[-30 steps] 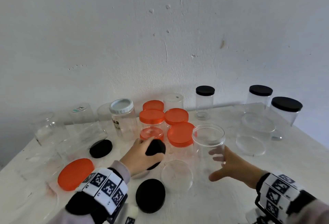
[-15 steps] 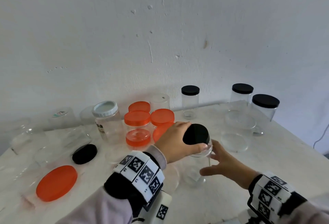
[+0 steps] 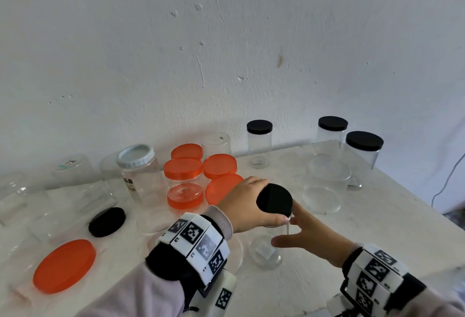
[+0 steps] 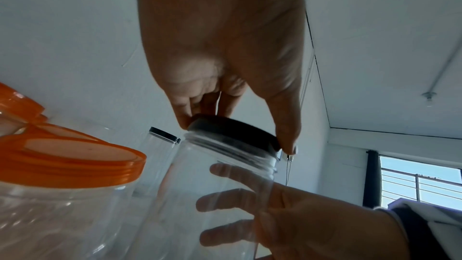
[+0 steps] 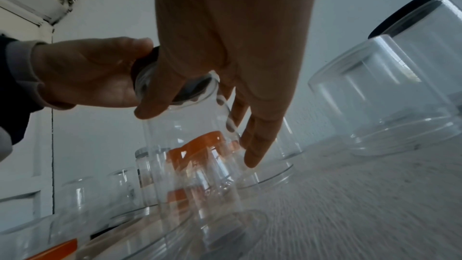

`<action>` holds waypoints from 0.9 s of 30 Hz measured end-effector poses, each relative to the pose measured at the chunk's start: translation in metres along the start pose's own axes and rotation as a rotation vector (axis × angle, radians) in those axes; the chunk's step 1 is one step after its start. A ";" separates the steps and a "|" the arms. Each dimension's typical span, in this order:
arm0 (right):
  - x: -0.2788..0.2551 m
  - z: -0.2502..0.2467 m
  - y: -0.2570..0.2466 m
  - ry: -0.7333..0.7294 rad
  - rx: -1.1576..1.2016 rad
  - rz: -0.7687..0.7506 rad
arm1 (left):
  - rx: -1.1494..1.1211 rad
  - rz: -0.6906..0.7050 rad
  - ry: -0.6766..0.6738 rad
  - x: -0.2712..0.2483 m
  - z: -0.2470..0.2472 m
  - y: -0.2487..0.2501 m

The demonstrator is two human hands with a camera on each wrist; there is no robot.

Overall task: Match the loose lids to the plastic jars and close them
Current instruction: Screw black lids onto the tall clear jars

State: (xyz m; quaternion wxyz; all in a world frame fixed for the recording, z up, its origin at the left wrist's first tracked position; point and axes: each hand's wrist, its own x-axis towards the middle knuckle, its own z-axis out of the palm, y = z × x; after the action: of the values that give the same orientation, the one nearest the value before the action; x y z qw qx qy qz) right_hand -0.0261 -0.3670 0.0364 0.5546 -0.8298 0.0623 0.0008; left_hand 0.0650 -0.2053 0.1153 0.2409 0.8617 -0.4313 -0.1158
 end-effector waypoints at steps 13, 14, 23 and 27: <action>-0.004 -0.040 -0.041 -0.109 -0.105 0.017 | -0.494 -0.112 -0.078 -0.013 0.016 -0.042; -0.003 -0.043 -0.050 -0.117 -0.148 -0.001 | -0.556 -0.120 -0.090 -0.016 0.021 -0.047; 0.023 -0.015 -0.110 -0.332 -0.899 -0.064 | -0.678 -0.084 -0.026 -0.018 0.059 -0.049; 0.029 -0.014 -0.123 -0.404 -1.041 -0.003 | -0.689 -0.065 -0.006 -0.018 0.062 -0.052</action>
State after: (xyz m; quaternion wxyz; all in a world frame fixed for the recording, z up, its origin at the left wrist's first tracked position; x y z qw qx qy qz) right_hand 0.0146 -0.3364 0.1525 0.0724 -0.9776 -0.0549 0.1896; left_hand 0.0643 -0.1839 0.0349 0.5128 0.7426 -0.3398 -0.2649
